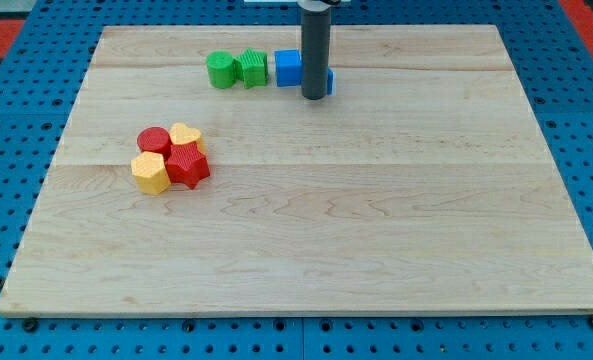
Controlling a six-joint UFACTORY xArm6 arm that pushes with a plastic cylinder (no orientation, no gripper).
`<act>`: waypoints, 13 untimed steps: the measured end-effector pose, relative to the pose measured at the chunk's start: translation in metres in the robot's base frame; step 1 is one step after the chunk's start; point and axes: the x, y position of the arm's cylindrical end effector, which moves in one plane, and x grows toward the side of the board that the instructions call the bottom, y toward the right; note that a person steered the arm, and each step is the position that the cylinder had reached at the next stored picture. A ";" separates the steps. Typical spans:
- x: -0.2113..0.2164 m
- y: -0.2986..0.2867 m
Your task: Point at the red circle
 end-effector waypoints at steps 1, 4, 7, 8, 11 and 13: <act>-0.012 0.003; 0.016 0.047; 0.057 0.065; 0.075 0.034; 0.029 -0.124; 0.021 -0.270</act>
